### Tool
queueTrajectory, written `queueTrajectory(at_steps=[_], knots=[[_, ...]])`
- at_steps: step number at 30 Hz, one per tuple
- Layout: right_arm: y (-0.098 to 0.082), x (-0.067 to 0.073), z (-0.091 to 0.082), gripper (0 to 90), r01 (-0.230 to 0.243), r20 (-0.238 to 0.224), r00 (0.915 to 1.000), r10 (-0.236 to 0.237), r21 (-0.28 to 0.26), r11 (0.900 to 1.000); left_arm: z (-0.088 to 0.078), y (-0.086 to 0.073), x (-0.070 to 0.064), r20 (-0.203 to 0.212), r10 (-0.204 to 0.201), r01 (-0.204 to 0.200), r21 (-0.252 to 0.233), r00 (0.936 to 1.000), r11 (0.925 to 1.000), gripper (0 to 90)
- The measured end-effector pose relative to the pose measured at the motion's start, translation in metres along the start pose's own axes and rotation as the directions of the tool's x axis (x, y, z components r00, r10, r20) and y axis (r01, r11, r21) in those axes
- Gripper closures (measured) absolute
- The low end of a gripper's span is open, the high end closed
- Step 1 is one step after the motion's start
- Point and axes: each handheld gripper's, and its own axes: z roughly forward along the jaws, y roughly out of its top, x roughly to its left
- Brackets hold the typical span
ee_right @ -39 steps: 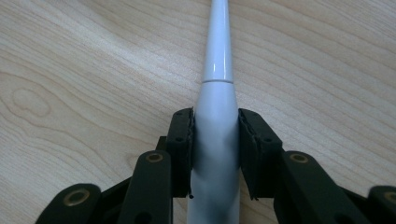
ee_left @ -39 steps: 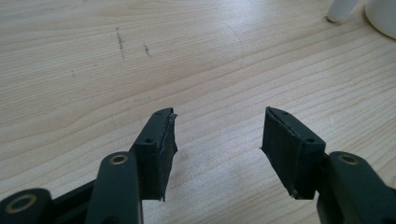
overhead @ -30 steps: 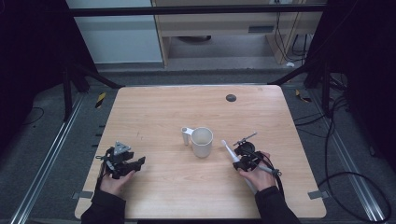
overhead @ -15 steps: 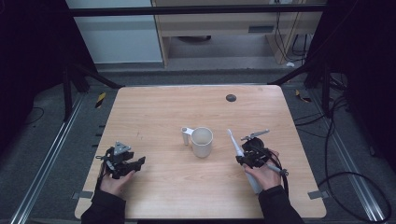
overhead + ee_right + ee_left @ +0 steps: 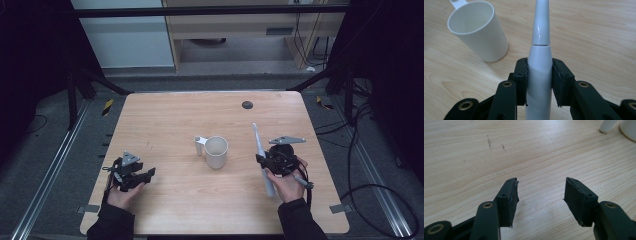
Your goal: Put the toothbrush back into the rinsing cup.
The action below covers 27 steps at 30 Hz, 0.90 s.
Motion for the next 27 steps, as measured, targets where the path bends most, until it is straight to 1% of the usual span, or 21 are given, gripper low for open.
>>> queueTrajectory(at_steps=[3,5,7,8,10,12,13,16,17,19,20,21,22,23,24,27], knots=[[0.003,-0.001,-0.002,67.7,-0.012,-0.010,0.9999,0.012,-0.015,1.000,0.000,0.000,0.000,-0.001,-0.002,0.002,-0.002,1.0000,1.0000,44.0],[0.007,0.000,-0.003,67.7,-0.015,-0.008,0.9999,0.015,-0.033,0.999,0.000,0.000,0.000,-0.002,-0.002,0.002,-0.003,1.0000,1.0000,44.0],[0.009,0.000,-0.004,67.7,-0.017,-0.008,0.9998,0.017,-0.038,0.999,0.000,0.000,0.000,-0.002,-0.002,0.002,-0.003,1.0000,1.0000,44.0],[0.013,0.000,-0.004,67.7,-0.017,-0.008,0.9998,0.017,-0.057,0.998,0.000,0.000,0.000,-0.002,-0.002,0.002,-0.002,1.0000,1.0000,44.0],[0.015,0.000,-0.005,67.6,-0.021,-0.008,0.9998,0.020,-0.065,0.998,0.000,0.000,0.000,-0.002,-0.001,0.001,-0.001,1.0000,1.0000,44.0],[0.019,0.000,-0.007,67.7,-0.022,-0.012,0.9997,0.021,-0.089,0.996,0.000,0.000,0.000,-0.002,-0.001,0.001,-0.001,1.0000,1.0000,44.0],[0.023,0.000,-0.008,67.6,-0.026,-0.021,0.9995,0.023,-0.114,0.993,0.000,0.000,0.000,-0.002,-0.002,0.002,-0.001,1.0000,1.0000,43.9],[0.029,0.002,-0.010,67.7,-0.033,-0.023,0.9993,0.030,-0.144,0.989,0.000,0.000,0.000,-0.002,-0.004,0.004,-0.003,1.0000,1.0000,43.9],[0.029,0.002,-0.010,67.7,-0.033,-0.023,0.9993,0.030,-0.144,0.989,0.000,0.000,0.000,-0.002,-0.004,0.004,-0.003,1.0000,1.0000,43.9],[0.033,0.004,-0.011,67.6,-0.038,-0.026,0.9991,0.034,-0.168,0.985,0.000,0.000,0.000,-0.003,-0.003,0.003,-0.005,1.0000,1.0000,43.9],[0.036,0.006,-0.012,67.6,-0.040,-0.026,0.9990,0.036,-0.186,0.982,0.000,0.000,0.000,-0.003,-0.004,0.004,-0.004,1.0000,1.0000,43.9],[0.040,0.008,-0.013,67.6,-0.046,-0.035,0.9986,0.039,-0.206,0.977,0.000,0.000,0.000,-0.003,-0.004,0.004,-0.005,1.0000,1.0000,43.9],[0.041,0.008,-0.012,67.6,-0.042,-0.037,0.9987,0.035,-0.217,0.975,0.000,-0.001,0.000,-0.004,-0.005,0.005,-0.006,1.0000,1.0000,43.9],[0.041,0.008,-0.012,67.6,-0.042,-0.037,0.9987,0.035,-0.217,0.975,0.000,-0.001,0.000,-0.004,-0.005,0.005,-0.006,1.0000,1.0000,43.9],[0.043,0.009,-0.012,67.6,-0.045,-0.043,0.9984,0.036,-0.234,0.971,-0.001,-0.001,0.000,-0.004,-0.006,0.006,-0.005,1.0000,1.0000,43.9],[0.049,0.012,-0.012,67.6,-0.046,-0.040,0.9985,0.037,-0.267,0.963,-0.001,-0.001,0.000,-0.005,-0.003,0.003,-0.004,1.0000,1.0000,43.9]])
